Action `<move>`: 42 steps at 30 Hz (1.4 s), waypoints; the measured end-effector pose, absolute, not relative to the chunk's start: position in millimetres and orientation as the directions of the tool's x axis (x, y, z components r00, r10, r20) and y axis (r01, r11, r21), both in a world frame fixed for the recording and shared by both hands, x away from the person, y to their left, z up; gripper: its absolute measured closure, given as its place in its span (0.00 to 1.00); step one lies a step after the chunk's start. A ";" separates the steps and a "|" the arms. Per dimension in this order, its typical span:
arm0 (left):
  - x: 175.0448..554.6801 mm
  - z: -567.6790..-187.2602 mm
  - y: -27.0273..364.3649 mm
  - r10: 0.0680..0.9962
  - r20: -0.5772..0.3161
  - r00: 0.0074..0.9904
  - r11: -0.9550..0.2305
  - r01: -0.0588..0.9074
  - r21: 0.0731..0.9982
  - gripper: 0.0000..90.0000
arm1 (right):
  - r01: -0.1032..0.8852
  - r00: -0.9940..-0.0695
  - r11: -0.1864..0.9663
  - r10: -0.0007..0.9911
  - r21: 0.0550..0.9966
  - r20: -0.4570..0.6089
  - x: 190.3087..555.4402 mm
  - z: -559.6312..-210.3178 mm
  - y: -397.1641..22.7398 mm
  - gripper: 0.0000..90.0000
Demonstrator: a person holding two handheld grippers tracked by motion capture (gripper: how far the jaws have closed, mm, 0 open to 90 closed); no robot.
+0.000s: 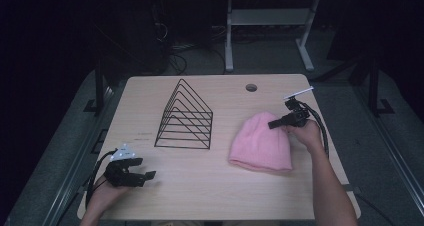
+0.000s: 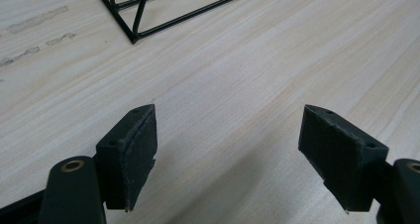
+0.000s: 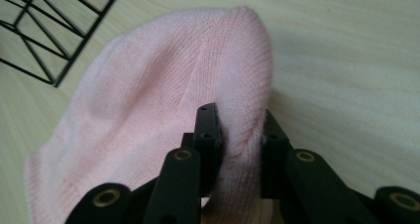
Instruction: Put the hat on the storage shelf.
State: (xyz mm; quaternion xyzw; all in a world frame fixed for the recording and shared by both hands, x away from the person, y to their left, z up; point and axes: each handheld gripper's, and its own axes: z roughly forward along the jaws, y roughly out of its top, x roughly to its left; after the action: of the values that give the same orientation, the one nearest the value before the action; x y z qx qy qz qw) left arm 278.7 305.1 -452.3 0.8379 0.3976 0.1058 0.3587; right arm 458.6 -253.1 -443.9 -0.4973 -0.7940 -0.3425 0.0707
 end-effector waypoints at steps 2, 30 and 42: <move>278.5 -452.3 304.3 0.745 -0.113 0.657 -0.418 0.592 0.688 0.26 | 0.827 -0.508 0.275 0.738 0.490 0.444 456.2 -438.0 -252.2 0.84; 278.5 -450.5 307.5 0.742 -0.123 0.659 -0.412 0.593 0.692 0.26 | 0.678 -0.660 0.296 0.649 0.673 0.379 416.1 -368.6 -244.6 0.86; 279.8 -443.6 305.0 0.728 -0.122 0.675 -0.419 0.578 0.700 0.26 | 0.614 -0.709 0.321 0.625 0.721 0.326 402.3 -337.6 -240.8 0.86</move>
State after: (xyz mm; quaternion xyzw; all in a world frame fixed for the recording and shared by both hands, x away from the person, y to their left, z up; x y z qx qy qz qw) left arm 279.8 305.0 -443.6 0.8363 0.3904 0.1004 0.3717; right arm 402.3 -240.8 -337.6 -0.3813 -0.8126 -0.4408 -0.0060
